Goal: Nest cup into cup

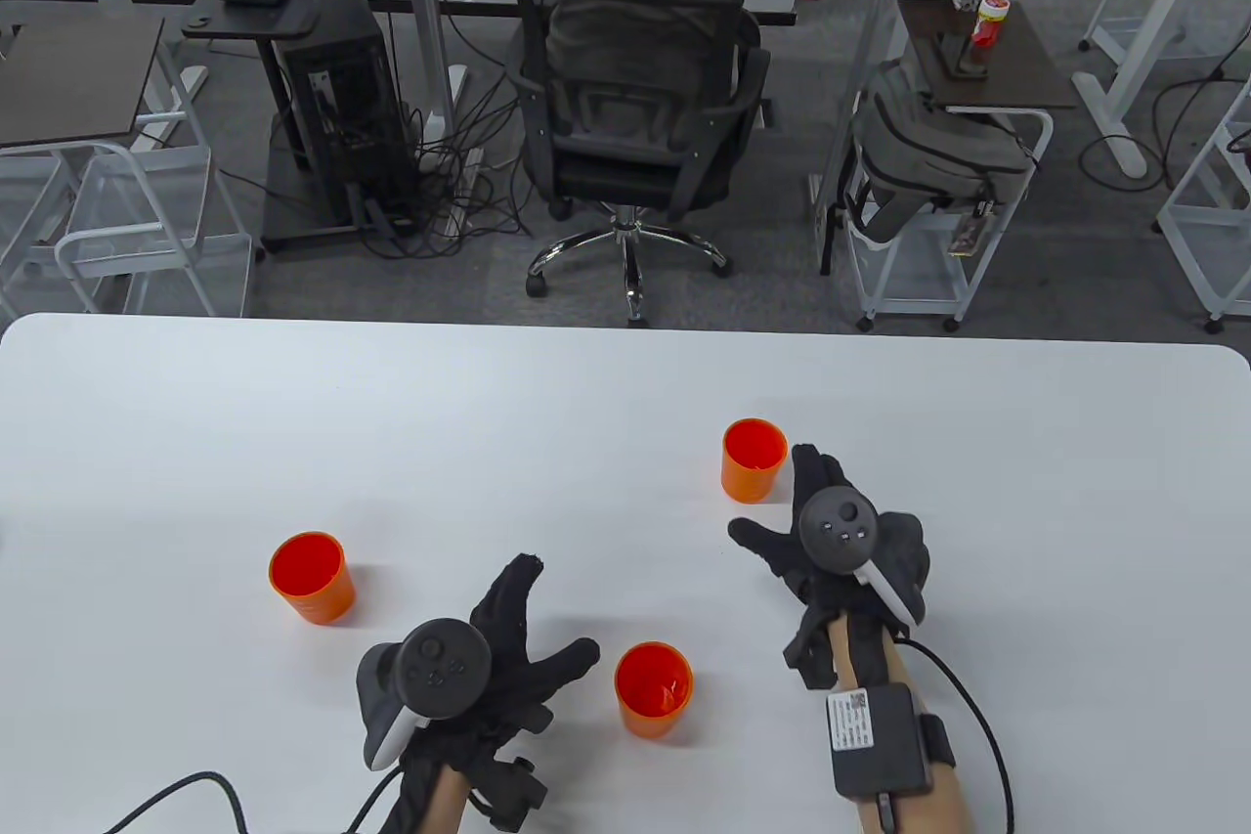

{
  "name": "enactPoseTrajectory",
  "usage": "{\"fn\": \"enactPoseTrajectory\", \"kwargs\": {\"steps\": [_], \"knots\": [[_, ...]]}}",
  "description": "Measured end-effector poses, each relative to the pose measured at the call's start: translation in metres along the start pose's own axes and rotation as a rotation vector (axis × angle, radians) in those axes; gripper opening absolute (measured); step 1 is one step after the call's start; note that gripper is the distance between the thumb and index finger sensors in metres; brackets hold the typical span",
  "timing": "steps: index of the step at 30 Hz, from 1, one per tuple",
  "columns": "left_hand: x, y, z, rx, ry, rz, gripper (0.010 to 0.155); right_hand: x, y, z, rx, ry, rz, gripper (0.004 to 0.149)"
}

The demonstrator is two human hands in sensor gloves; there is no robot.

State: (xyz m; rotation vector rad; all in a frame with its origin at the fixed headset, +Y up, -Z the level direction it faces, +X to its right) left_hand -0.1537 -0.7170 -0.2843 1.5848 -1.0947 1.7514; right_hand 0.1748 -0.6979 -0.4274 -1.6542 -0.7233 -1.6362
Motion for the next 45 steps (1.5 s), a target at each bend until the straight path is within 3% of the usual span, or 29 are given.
{"fn": "enactPoseTrajectory", "kwargs": {"steps": [3, 8, 11, 22, 28, 32, 38, 45], "knots": [[-0.001, 0.001, -0.002, 0.001, -0.001, 0.002, 0.108, -0.036, 0.005, -0.011, -0.010, -0.046, -0.055, 0.109], [-0.004, 0.004, -0.002, 0.002, -0.001, -0.011, 0.108, -0.072, 0.019, -0.027, -0.048, -0.110, -0.127, 0.112], [-0.005, 0.008, -0.003, 0.003, -0.006, -0.024, 0.108, -0.079, 0.025, -0.035, -0.070, -0.147, -0.152, 0.113], [-0.006, 0.011, -0.001, -0.009, 0.001, -0.040, 0.108, -0.080, 0.029, -0.042, -0.076, -0.077, -0.150, 0.102], [-0.006, 0.010, -0.001, -0.011, 0.008, -0.042, 0.108, -0.060, 0.009, -0.026, -0.115, -0.061, -0.065, 0.102], [-0.006, 0.008, -0.002, -0.030, 0.000, -0.034, 0.108, -0.032, -0.018, -0.005, -0.133, -0.072, 0.061, 0.103], [-0.006, 0.007, -0.001, -0.063, 0.006, -0.029, 0.108, 0.029, -0.064, 0.017, -0.167, -0.151, 0.279, 0.103], [-0.004, 0.011, -0.005, -0.085, -0.011, -0.048, 0.108, 0.097, -0.087, 0.014, -0.209, -0.252, 0.455, 0.102]]}}
Point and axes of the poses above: the tracker on the back of each hand, its own y axis roughly to the little-finger side, its own x axis roughly from the fingertips to the wrist, z = x × y, the point moved 1 cm from there along -x, roughly from the wrist to the fingertips, and after that the axes turned 11 degrees about -x, right-handed, at the moved point
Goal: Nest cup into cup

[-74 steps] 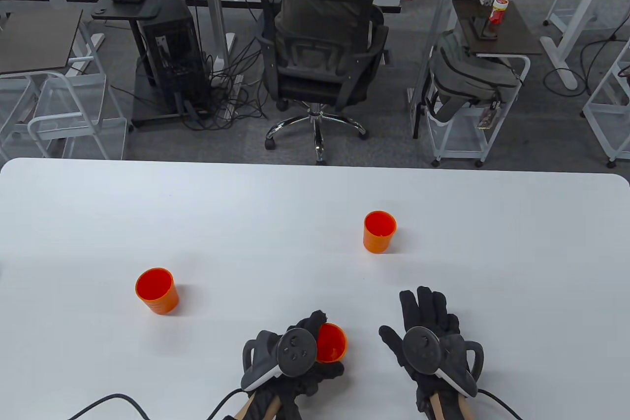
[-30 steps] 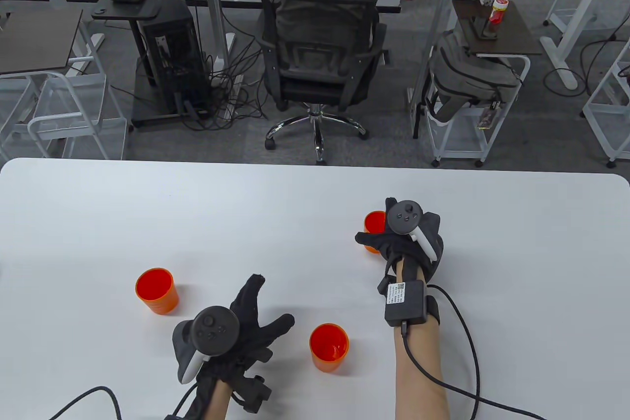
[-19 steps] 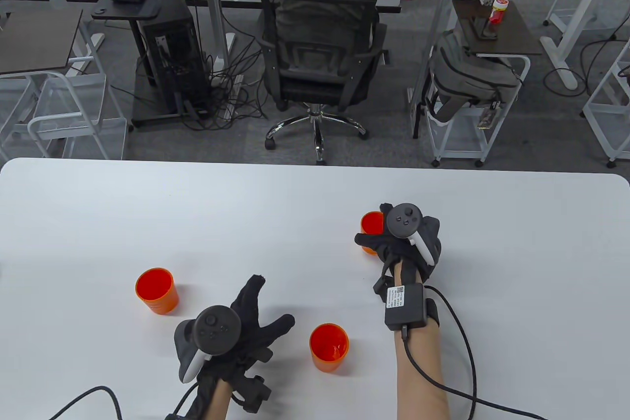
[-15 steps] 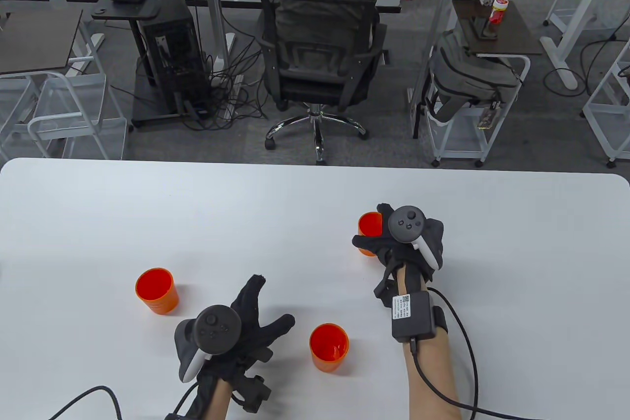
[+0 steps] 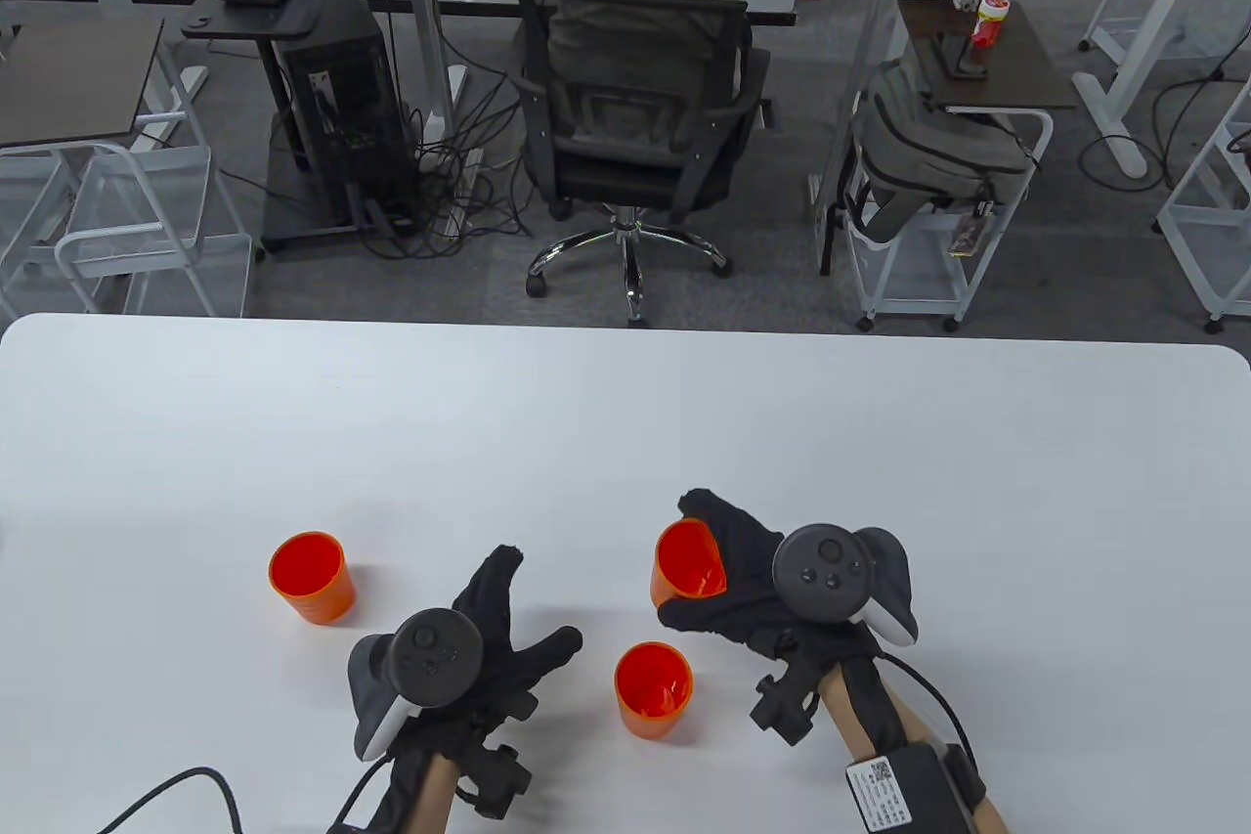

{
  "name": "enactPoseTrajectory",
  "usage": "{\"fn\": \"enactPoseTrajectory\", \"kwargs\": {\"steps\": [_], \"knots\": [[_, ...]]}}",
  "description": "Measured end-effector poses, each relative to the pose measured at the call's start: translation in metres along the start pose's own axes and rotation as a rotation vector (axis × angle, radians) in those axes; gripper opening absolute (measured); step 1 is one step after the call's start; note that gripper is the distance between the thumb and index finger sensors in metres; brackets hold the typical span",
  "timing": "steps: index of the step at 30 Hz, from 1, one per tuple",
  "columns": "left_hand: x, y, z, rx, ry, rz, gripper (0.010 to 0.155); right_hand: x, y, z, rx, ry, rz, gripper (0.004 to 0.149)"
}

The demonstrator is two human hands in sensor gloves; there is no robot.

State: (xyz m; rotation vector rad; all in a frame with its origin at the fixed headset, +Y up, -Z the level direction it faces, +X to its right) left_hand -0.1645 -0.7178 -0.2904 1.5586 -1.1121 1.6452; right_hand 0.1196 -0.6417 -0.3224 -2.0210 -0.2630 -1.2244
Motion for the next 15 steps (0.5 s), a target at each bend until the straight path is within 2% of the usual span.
{"fn": "enactPoseTrajectory", "kwargs": {"steps": [6, 15], "knots": [[0.001, 0.003, -0.001, 0.005, -0.001, -0.015, 0.108, 0.020, -0.007, -0.030, 0.011, -0.083, 0.026, 0.101], [0.002, 0.004, -0.002, 0.005, -0.005, -0.029, 0.108, 0.019, 0.005, -0.055, 0.052, -0.142, -0.021, 0.100]]}}
Point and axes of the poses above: the tracker on the back of each hand, its own y axis roughly to the little-finger side, its own x axis roughly from the fingertips to the wrist, z = x × y, the point moved 1 cm from there along -x, roughly from the wrist to the fingertips, and after that the axes turned 11 degrees about -x, right-handed, at the moved point
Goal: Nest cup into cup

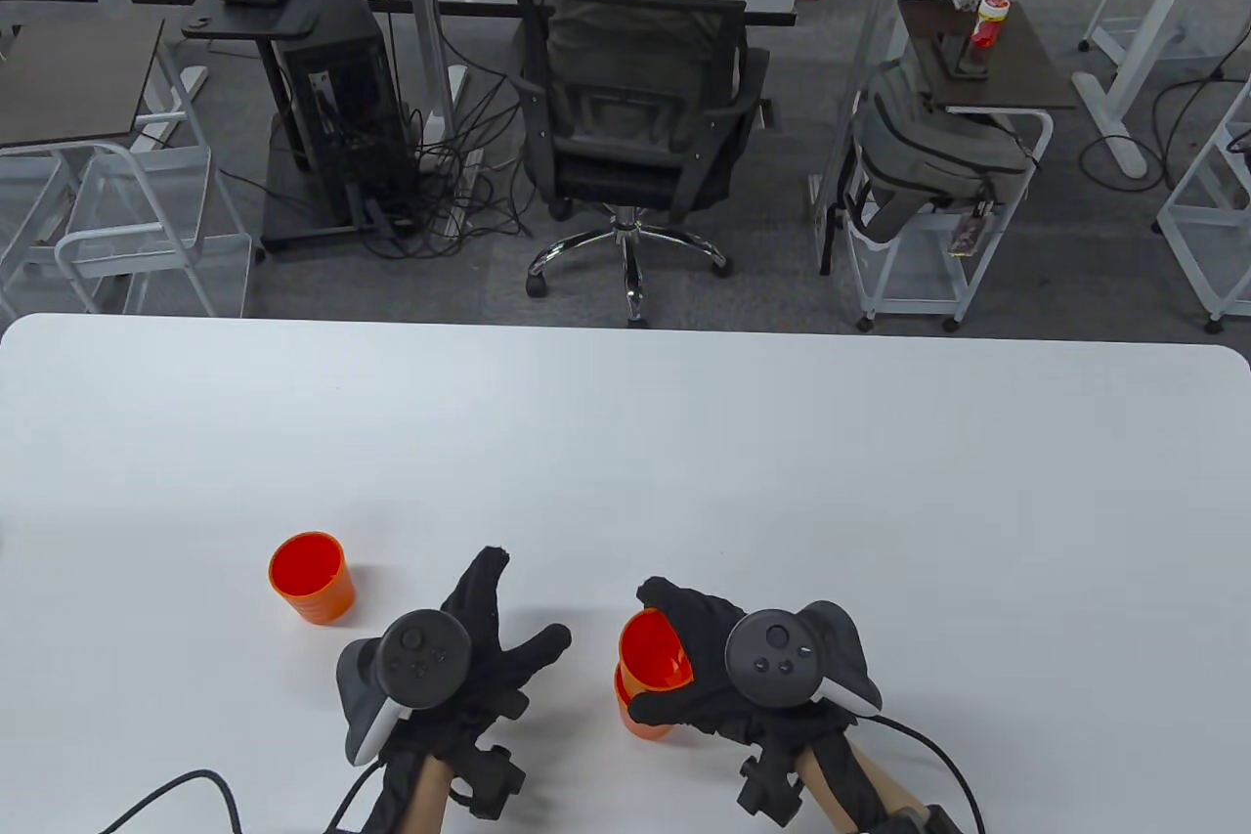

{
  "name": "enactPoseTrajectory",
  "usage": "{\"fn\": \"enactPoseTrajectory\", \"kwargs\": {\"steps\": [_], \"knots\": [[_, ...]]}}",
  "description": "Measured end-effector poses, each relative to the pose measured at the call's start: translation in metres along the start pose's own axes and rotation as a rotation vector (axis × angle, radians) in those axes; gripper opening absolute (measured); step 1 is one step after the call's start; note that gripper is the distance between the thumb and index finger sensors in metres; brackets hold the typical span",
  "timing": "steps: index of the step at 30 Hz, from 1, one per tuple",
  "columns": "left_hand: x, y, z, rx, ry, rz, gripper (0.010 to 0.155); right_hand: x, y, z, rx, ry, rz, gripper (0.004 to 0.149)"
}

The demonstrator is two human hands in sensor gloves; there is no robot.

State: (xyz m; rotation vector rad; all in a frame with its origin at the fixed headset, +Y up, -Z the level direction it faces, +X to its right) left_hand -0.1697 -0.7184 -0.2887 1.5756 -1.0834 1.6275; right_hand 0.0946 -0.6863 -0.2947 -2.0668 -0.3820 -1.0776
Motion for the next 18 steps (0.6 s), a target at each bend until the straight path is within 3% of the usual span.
{"fn": "enactPoseTrajectory", "kwargs": {"steps": [18], "knots": [[-0.001, 0.001, 0.000, -0.022, 0.005, -0.001, 0.107, -0.001, 0.013, -0.021, 0.016, -0.066, -0.061, 0.101]]}}
Point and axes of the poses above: the tracker on the back of each hand, its own y axis roughly to the little-finger side, its own x axis roughly from the fingertips to the wrist, z = x × y, the point moved 1 cm from there along -x, roughly from the wrist to the fingertips, and after that the axes turned 11 degrees about -x, right-handed, at the moved point
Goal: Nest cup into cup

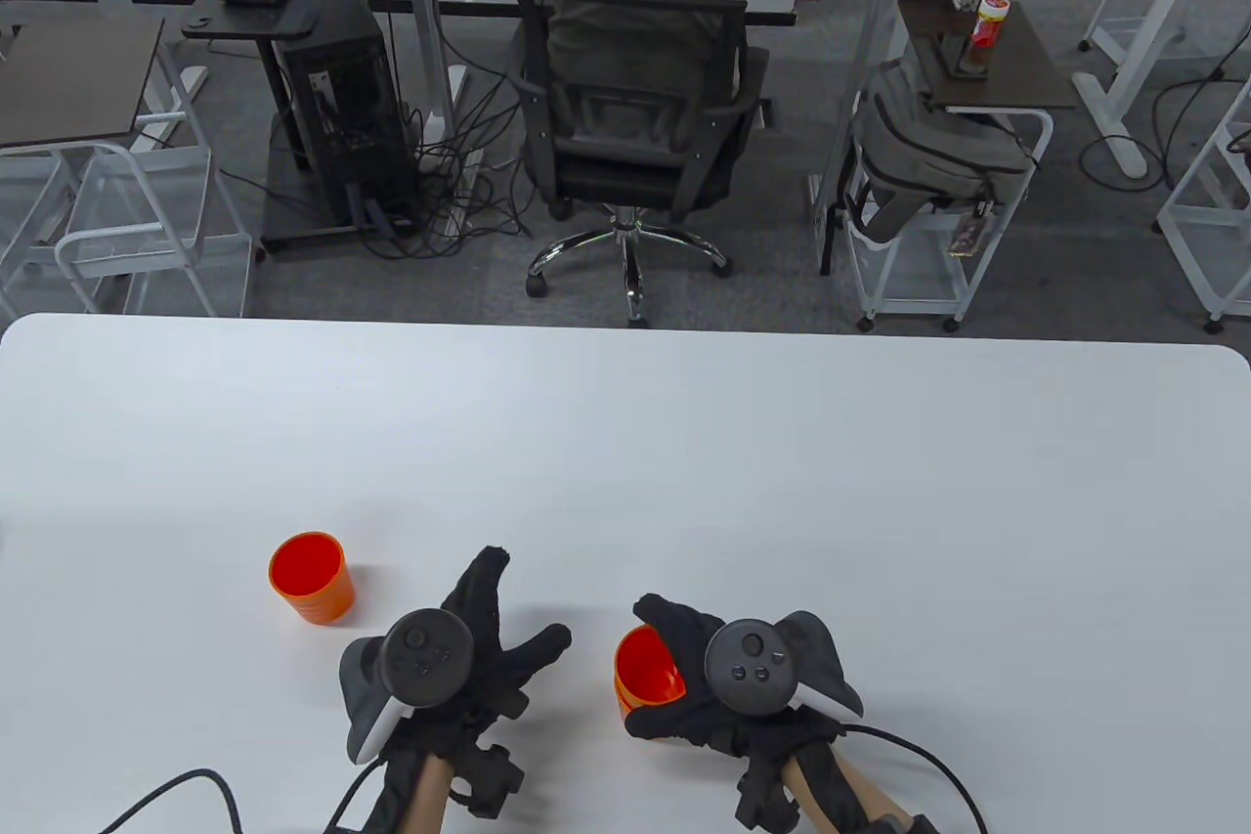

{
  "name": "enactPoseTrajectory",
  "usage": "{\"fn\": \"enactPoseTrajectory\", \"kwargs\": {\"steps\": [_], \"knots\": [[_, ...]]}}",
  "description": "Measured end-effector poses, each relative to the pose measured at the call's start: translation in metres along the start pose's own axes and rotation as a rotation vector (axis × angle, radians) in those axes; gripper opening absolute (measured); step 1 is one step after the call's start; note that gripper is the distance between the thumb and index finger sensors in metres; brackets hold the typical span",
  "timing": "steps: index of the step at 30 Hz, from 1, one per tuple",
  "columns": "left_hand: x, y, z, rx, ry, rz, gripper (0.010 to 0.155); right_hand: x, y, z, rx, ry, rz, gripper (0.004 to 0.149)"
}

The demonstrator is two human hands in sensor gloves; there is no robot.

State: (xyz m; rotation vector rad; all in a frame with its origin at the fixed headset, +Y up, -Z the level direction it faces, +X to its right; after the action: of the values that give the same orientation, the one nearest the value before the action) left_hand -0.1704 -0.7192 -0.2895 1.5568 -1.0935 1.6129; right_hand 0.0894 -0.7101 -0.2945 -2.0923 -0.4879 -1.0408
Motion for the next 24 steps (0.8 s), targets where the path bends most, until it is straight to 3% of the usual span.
{"fn": "enactPoseTrajectory", "kwargs": {"steps": [8, 14, 20, 24], "knots": [[-0.001, 0.001, -0.004, -0.013, -0.011, 0.005, 0.107, 0.004, -0.002, 0.007, -0.018, -0.002, 0.013, 0.106], [0.002, 0.011, -0.036, -0.007, -0.123, -0.032, 0.107, 0.022, -0.005, 0.037, -0.044, 0.116, 0.018, 0.105], [0.001, 0.059, -0.077, -0.220, -0.164, -0.228, 0.108, 0.042, 0.014, 0.066, -0.051, 0.281, -0.050, 0.104], [-0.001, 0.105, -0.093, -0.232, -0.185, -0.365, 0.110, 0.048, 0.030, 0.073, -0.087, 0.341, -0.079, 0.104]]}}
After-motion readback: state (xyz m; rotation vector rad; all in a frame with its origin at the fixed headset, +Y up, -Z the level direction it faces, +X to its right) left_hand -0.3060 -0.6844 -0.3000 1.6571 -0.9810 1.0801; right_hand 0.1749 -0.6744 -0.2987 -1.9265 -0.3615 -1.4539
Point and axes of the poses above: the tracker on the back of each hand, its own y axis roughly to the little-finger side, its own x axis roughly from the fingertips to the wrist, z = x × y, the point moved 1 cm from there along -x, roughly from the wrist to the fingertips, and after that the axes turned 11 degrees about -x, right-handed, at the moved point
